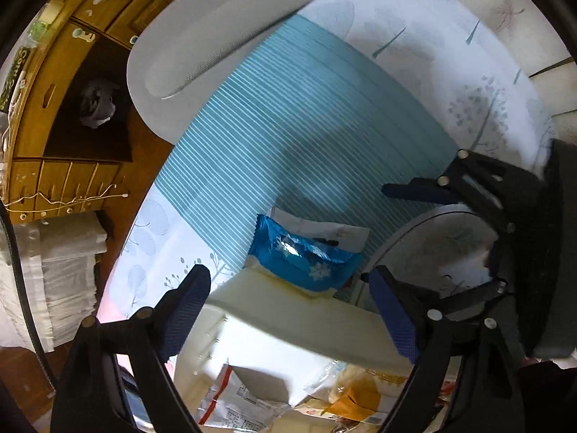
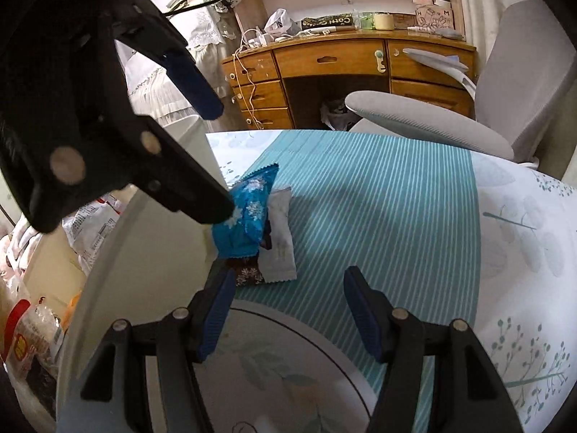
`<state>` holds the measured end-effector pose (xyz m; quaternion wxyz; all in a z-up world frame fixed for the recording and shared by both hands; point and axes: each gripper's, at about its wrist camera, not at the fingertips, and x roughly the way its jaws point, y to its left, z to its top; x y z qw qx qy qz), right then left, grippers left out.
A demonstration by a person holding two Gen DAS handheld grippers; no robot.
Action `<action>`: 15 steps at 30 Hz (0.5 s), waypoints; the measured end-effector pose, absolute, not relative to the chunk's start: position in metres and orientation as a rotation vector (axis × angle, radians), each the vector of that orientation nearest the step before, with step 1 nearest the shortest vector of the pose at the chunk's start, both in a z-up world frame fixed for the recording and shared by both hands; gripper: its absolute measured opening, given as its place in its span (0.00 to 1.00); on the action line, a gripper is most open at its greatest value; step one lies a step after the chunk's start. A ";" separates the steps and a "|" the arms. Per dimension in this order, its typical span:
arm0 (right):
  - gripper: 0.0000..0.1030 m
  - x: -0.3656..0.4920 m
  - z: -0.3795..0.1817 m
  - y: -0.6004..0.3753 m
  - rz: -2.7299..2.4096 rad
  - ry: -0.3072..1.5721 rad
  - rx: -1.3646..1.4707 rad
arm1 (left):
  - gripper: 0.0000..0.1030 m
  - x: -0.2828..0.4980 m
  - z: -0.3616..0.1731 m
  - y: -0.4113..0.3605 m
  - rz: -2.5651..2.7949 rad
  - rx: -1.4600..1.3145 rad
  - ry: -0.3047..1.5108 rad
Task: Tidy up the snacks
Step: 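Move left gripper to the blue candy while right gripper approaches the brown wafer packet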
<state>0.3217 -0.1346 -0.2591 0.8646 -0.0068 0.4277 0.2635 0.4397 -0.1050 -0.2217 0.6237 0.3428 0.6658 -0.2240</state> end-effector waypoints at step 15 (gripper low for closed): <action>0.61 0.325 -0.258 -0.151 0.528 0.903 0.014 | 0.69 0.447 -0.271 -0.116 -0.485 0.880 1.622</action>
